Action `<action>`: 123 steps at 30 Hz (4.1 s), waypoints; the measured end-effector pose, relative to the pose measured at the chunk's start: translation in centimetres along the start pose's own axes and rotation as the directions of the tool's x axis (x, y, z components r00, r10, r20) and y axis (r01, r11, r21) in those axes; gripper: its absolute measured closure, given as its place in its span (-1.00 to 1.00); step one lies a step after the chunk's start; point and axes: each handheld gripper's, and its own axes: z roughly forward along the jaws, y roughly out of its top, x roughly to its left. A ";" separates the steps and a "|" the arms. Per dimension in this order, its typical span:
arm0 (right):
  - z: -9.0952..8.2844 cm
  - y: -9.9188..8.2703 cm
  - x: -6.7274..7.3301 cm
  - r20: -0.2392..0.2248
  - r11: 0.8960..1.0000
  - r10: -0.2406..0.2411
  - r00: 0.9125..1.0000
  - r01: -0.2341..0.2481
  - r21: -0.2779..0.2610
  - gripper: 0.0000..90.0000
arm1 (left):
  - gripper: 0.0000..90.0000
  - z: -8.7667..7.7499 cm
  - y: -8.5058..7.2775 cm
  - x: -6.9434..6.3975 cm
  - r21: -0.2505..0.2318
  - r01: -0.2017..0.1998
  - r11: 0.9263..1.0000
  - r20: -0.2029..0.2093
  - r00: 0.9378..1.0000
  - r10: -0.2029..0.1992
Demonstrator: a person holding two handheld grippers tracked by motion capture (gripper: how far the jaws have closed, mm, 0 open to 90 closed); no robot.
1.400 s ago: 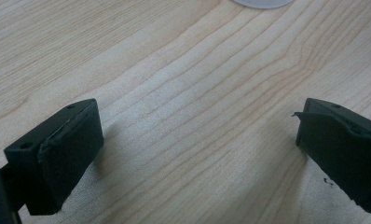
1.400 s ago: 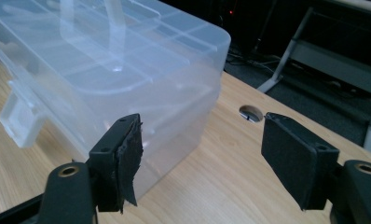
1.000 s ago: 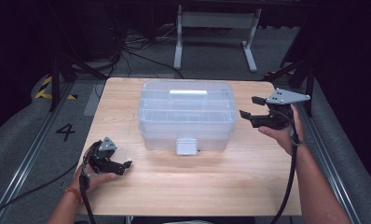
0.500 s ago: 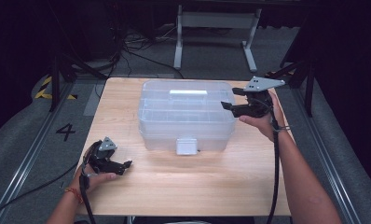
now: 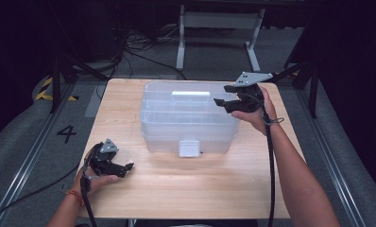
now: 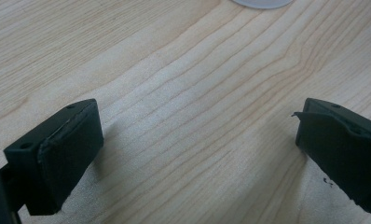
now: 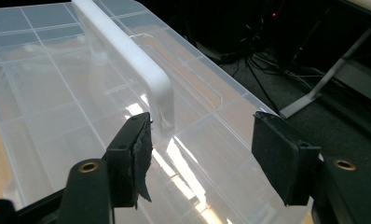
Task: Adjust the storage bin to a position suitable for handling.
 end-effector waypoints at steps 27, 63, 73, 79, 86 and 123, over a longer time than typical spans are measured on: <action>4.1 2.2 1.3 -0.087 0.990 -0.098 0.991 0.106 0.096 0.66 | -0.96 0.0 0.0 -0.1 -0.006 0.015 1.000 -0.008 1.000 -0.015; 4.4 4.8 -0.9 -0.110 0.986 0.016 0.994 0.003 0.169 0.66 | 0.66 -4.1 8.5 -2.1 -0.262 -0.074 0.962 0.001 0.997 0.077; 4.4 5.1 -0.8 -0.090 0.983 0.013 0.996 0.003 0.181 0.64 | 0.95 -2.9 9.2 -2.2 -0.338 -0.030 0.941 0.023 0.999 0.040; 3.3 4.9 -0.6 -0.045 0.989 0.000 0.999 0.006 0.146 0.60 | 0.99 -3.0 9.4 -2.3 -0.355 -0.027 0.934 0.009 0.999 0.033; -1.3 3.2 -0.8 -0.002 0.998 -0.012 1.000 0.012 0.067 0.62 | 0.99 -3.1 9.4 -2.2 -0.347 -0.042 0.937 -0.002 0.999 0.044; -4.9 -11.3 1.2 0.046 1.000 0.026 0.999 -0.026 -0.006 -0.15 | 1.00 -4.6 11.3 -2.0 -0.312 -0.095 0.945 -0.046 0.995 0.085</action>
